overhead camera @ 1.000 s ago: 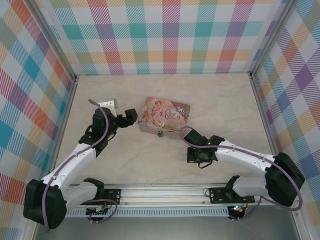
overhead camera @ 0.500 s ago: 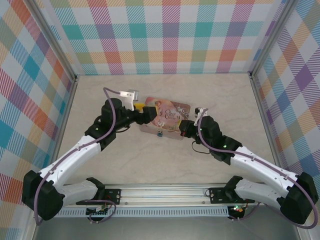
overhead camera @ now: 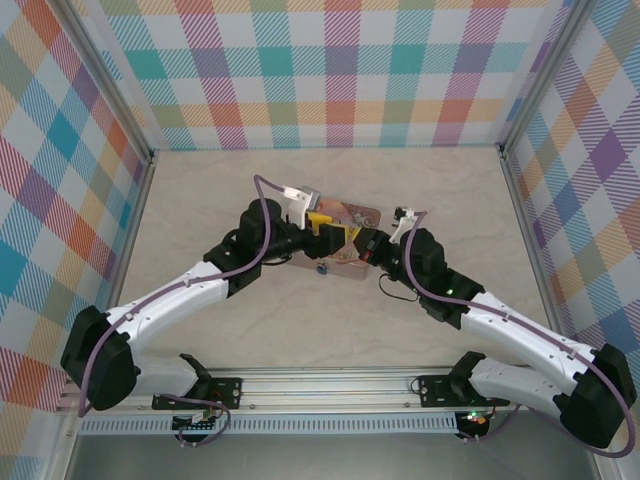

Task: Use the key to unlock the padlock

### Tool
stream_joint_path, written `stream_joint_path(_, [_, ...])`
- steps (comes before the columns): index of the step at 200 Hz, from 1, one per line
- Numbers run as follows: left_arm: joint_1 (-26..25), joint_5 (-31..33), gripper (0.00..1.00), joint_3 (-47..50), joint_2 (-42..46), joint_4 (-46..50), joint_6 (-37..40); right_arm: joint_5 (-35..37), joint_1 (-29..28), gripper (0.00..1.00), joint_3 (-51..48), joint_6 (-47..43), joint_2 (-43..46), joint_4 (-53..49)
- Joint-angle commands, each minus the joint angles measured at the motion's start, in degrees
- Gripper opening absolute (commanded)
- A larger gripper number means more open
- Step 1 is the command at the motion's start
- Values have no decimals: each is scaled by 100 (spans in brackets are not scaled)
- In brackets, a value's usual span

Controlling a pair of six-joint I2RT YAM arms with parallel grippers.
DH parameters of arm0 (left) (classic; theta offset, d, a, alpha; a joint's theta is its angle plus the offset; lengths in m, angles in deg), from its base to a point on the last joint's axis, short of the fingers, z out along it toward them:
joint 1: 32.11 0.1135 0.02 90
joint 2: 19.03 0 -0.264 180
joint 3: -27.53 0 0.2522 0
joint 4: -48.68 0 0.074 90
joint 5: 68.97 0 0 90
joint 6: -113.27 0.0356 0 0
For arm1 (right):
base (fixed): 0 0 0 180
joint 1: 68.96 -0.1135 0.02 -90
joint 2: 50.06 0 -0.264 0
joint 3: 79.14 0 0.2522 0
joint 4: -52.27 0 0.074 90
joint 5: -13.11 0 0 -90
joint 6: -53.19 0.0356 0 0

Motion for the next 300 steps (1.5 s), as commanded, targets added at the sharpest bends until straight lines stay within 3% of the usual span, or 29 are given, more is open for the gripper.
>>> stream_joint_path(1, [-145, 59, 64, -232, -131, -366, 102, -81, 43, 0, 199, 192, -31, 277])
stream_joint_path(18, [-196, 92, 60, -237, -211, -448, 40, -83, 43, 0, 198, 209, -21, 254])
stream_joint_path(52, [-232, 123, 43, -272, -360, -523, -42, -84, 43, 0, 187, 270, -11, 225])
stream_joint_path(116, [-249, 348, 0, -392, -275, -257, 98, -172, 64, 0, 175, 127, -34, 237])
stream_joint_path(144, [-253, 548, 0, -641, -24, 374, 515, -804, 305, 1, 61, -272, -29, 324])
stream_joint_path(202, [-179, 229, 0, -1703, 143, 2268, 1574, -3186, 1240, 38, -524, -1823, 164, 751])
stream_joint_path(233, [-148, -158, 0, -2325, 88, 3317, 2013, -4134, 1601, 69, -732, -2819, 751, 1065])
stream_joint_path(250, [-146, -453, 0, -2708, -22, 3849, 2253, -4617, 1670, 81, -748, -3127, 969, 1390])
stream_joint_path(300, [-123, -1190, 0, -3445, -366, 4815, 2749, -5532, 1714, 89, -574, -3005, 578, 2454])
